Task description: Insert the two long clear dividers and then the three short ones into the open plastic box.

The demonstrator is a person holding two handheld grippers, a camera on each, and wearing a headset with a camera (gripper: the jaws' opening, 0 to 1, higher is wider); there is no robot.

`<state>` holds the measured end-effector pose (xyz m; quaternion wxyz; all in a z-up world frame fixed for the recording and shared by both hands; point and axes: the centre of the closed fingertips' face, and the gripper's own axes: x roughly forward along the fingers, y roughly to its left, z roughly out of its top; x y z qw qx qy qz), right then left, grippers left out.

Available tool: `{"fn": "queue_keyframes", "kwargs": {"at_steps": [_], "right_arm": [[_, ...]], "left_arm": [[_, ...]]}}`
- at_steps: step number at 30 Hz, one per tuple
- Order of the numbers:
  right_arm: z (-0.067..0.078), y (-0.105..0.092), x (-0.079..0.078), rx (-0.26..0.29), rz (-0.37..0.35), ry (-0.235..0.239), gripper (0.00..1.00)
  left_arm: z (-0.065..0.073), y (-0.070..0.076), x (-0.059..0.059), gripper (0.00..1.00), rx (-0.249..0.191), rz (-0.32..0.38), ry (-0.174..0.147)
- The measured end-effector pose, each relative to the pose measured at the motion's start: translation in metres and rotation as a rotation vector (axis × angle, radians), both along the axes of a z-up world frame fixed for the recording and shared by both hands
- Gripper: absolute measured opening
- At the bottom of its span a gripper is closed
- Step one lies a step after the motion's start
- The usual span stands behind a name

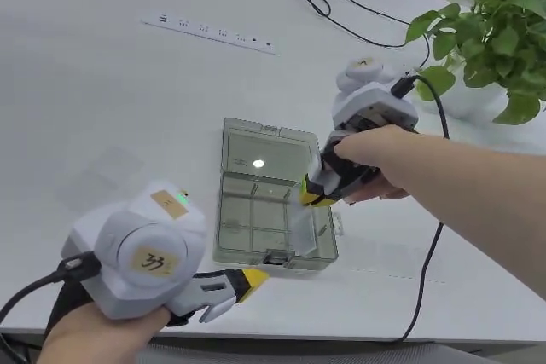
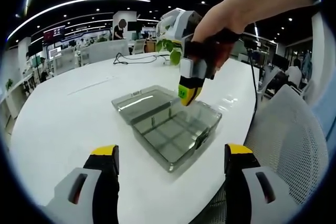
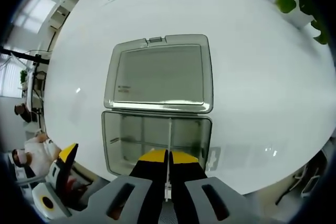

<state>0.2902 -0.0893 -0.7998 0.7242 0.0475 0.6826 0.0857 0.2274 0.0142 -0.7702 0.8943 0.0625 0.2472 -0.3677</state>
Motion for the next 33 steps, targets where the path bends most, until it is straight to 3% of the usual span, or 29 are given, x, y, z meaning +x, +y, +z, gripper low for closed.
{"fn": "queue_keyframes", "kwargs": {"at_steps": [10,26,33], "right_arm": [[-0.007,0.0,0.003,-0.023,0.042,0.001,0.02],[-0.016,0.008,-0.011,-0.06,0.115,-0.019,0.03],[-0.02,0.005,-0.006,-0.063,0.12,-0.016,0.03]], "left_arm": [[0.0,0.001,0.001,0.83,-0.002,0.007,0.003],[-0.002,0.001,0.0,0.83,0.011,0.004,0.006],[-0.004,0.0,-0.001,0.83,0.015,0.003,0.009]]}}
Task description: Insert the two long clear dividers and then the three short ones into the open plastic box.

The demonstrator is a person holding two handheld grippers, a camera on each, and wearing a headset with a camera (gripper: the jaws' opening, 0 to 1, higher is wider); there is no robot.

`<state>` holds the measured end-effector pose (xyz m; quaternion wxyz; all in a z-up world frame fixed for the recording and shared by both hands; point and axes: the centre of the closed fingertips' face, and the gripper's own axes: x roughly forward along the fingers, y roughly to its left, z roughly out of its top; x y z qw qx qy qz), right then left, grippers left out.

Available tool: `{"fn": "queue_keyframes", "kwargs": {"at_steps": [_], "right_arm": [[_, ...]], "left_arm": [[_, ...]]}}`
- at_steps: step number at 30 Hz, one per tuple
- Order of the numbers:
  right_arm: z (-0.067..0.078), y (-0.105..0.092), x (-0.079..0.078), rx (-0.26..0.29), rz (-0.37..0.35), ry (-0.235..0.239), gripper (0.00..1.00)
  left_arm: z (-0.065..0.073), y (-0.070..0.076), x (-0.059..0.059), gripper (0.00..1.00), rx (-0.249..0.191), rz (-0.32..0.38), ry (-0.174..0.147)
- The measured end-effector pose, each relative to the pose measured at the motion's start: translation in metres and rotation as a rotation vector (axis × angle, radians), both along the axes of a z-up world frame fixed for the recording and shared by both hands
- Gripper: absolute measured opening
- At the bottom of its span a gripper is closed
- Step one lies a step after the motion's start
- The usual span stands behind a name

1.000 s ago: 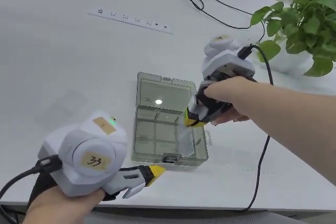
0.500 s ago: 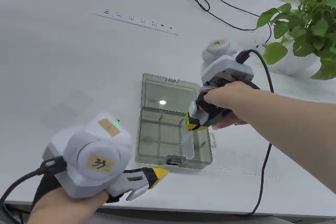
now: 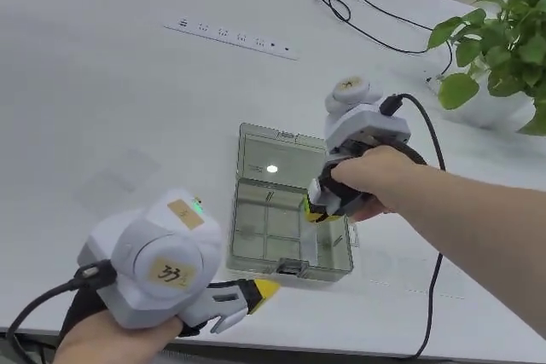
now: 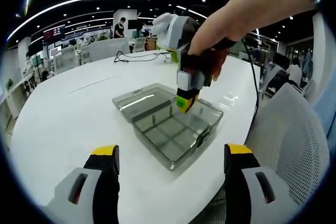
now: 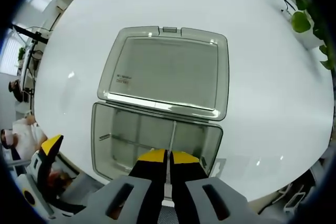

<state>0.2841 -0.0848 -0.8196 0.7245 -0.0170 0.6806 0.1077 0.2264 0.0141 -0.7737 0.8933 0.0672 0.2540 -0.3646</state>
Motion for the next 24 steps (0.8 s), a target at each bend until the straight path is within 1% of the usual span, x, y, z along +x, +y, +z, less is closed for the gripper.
{"fn": "queue_keyframes", "kwargs": {"at_steps": [7,13,14,16,17,20,22,24], "right_arm": [[-0.003,-0.001,0.003,0.011,0.015,-0.007,0.03],[-0.005,-0.001,0.004,0.06,0.027,-0.017,0.06],[-0.005,0.001,0.004,0.072,0.022,-0.023,0.1],[-0.005,0.004,0.008,0.102,-0.015,-0.046,0.18],[-0.005,0.005,0.009,0.117,-0.018,-0.055,0.21],[-0.004,0.008,0.009,0.153,-0.03,-0.051,0.26],[-0.004,0.01,0.011,0.179,-0.041,-0.069,0.34],[-0.003,0.015,0.012,0.219,-0.051,-0.08,0.42]], "left_arm": [[-0.001,-0.001,-0.001,0.83,0.003,-0.002,0.001],[-0.002,-0.001,-0.002,0.83,0.008,-0.002,0.003],[-0.002,-0.001,-0.002,0.83,0.008,-0.003,0.003],[-0.002,-0.001,-0.002,0.83,0.009,-0.006,0.004],[-0.002,-0.001,-0.002,0.83,0.011,-0.007,0.005],[-0.003,-0.001,-0.002,0.83,0.014,-0.008,0.006],[-0.003,-0.001,-0.002,0.83,0.014,-0.009,0.008],[-0.004,-0.001,-0.002,0.83,0.015,-0.009,0.009]]}}
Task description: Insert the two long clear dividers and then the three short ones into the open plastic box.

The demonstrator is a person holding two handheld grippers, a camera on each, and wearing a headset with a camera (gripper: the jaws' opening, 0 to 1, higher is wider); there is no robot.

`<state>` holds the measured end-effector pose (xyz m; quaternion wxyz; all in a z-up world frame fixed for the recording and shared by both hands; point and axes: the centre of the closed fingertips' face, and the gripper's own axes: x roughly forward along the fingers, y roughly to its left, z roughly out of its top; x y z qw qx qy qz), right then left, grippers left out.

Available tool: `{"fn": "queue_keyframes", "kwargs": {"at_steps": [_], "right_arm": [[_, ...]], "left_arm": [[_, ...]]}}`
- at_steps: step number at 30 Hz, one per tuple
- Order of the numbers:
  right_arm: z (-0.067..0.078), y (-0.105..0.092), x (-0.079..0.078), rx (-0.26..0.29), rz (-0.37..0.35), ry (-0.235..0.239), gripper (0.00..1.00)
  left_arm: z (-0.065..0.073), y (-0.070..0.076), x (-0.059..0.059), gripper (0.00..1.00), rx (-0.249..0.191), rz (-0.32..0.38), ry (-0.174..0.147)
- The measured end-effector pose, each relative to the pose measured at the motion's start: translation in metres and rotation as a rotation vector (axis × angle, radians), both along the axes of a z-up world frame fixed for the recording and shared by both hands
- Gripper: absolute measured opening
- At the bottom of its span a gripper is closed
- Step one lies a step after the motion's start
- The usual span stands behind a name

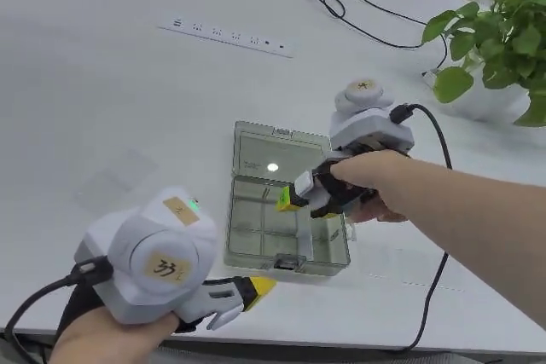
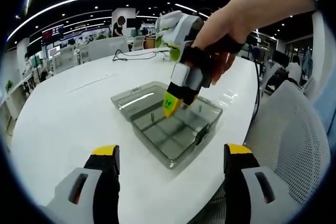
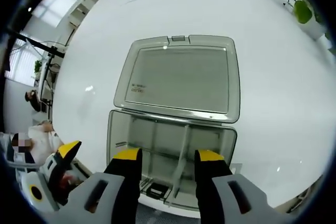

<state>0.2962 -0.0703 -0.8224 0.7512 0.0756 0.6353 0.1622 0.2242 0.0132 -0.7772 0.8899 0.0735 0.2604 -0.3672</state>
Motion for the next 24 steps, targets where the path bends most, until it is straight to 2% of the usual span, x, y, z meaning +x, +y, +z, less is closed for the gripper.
{"fn": "queue_keyframes", "kwargs": {"at_steps": [3,5,10,11,14,16,19,21,22,24], "right_arm": [[0.003,0.003,0.007,0.04,-0.041,-0.033,0.49],[0.004,0.003,0.006,0.048,-0.042,-0.031,0.54],[0.006,0.006,0.007,0.081,-0.045,-0.062,0.73],[0.007,0.011,0.007,0.117,-0.046,-0.06,0.74],[0.009,0.019,0.005,0.165,-0.066,-0.054,0.85],[0.009,0.021,0.004,0.169,-0.066,-0.063,0.91],[0.011,0.028,0.001,0.192,-0.047,-0.071,0.99],[0.016,0.037,-0.006,0.235,0.029,-0.067,1.0],[0.018,0.043,-0.013,0.26,0.058,-0.036,1.0],[0.02,0.045,-0.014,0.267,0.055,-0.04,1.0]], "left_arm": [[0.0,-0.001,0.0,0.82,0.006,-0.005,-0.001],[-0.001,-0.001,0.0,0.82,0.007,-0.007,0.002],[-0.001,0.0,0.001,0.82,0.012,-0.006,0.003],[-0.001,0.0,0.001,0.82,0.013,-0.006,0.003],[-0.001,0.0,0.001,0.83,0.017,-0.005,0.003],[-0.001,0.001,0.002,0.83,0.019,-0.002,0.001],[-0.001,0.002,0.002,0.83,0.021,0.002,0.0],[0.0,0.003,0.002,0.83,0.022,0.006,-0.002],[0.0,0.003,0.003,0.83,0.024,0.008,-0.002],[0.0,0.004,0.003,0.83,0.025,0.012,-0.004]]}}
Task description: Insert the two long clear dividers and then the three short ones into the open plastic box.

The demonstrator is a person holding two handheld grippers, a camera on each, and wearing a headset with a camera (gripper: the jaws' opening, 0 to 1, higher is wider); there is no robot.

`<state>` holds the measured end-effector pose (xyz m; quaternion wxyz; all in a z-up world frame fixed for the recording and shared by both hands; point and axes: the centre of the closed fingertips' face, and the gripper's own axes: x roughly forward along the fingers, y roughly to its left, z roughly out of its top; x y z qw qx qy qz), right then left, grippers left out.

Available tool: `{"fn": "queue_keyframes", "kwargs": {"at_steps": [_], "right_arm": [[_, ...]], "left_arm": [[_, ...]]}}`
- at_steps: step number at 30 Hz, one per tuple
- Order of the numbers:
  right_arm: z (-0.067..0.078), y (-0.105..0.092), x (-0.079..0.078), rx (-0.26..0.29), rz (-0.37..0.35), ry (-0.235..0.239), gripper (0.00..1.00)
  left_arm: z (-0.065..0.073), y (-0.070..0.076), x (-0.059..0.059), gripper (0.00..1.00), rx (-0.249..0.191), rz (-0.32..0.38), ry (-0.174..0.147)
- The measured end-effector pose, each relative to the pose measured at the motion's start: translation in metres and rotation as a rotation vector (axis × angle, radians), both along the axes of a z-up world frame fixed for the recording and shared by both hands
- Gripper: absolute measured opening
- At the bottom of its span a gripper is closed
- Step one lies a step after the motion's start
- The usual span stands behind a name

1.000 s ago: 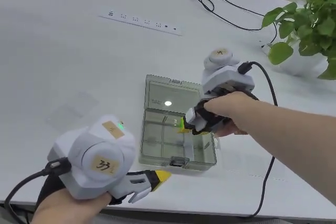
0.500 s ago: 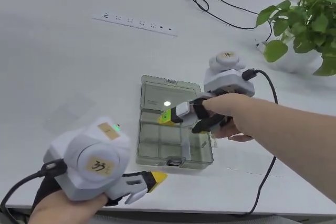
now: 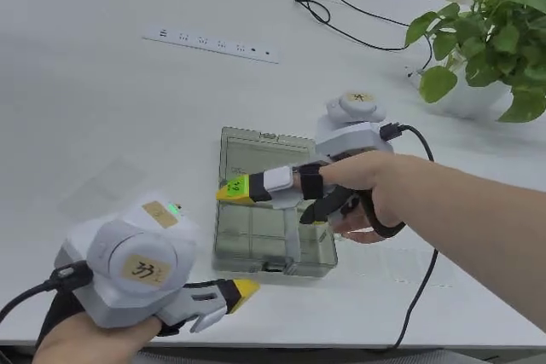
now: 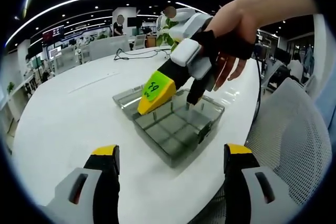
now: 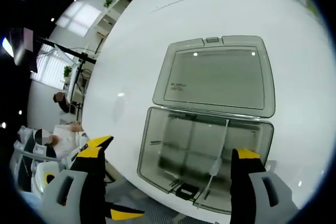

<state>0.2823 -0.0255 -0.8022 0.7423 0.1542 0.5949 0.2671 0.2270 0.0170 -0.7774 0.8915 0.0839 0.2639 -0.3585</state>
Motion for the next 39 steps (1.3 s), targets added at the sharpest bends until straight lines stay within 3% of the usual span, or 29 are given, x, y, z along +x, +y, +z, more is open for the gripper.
{"fn": "queue_keyframes", "kwargs": {"at_steps": [2,6,10,19,23,25,26,31,36,39], "right_arm": [[0.005,0.003,0.003,0.028,-0.002,-0.029,1.0],[0.016,0.008,0.001,0.076,0.006,-0.037,1.0],[0.024,0.006,0.005,0.093,0.035,-0.095,1.0],[0.04,-0.006,0.005,0.161,0.046,-0.152,1.0],[0.047,-0.018,0.014,0.178,0.016,-0.221,1.0],[0.051,-0.022,0.014,0.169,0.046,-0.292,1.0],[0.051,-0.024,0.011,0.161,0.048,-0.294,1.0],[0.051,-0.037,0.016,0.155,0.095,-0.413,1.0],[0.05,-0.042,0.013,0.173,0.086,-0.466,1.0],[0.05,-0.047,0.014,0.163,0.092,-0.531,1.0]], "left_arm": [[0.001,0.001,0.0,0.83,0.0,0.006,-0.002],[0.001,0.003,0.001,0.83,0.001,0.015,-0.003],[0.001,0.004,0.002,0.83,-0.001,0.025,-0.003],[0.0,0.008,0.003,0.82,-0.008,0.05,0.007],[-0.001,0.007,0.002,0.82,0.002,0.044,0.011],[-0.001,0.007,0.003,0.82,0.002,0.042,0.012],[-0.001,0.007,0.003,0.82,0.003,0.042,0.012],[-0.003,0.008,0.003,0.82,-0.001,0.047,0.027],[-0.005,0.008,0.002,0.82,0.006,0.049,0.04],[-0.005,0.01,0.003,0.82,0.0,0.058,0.047]]}}
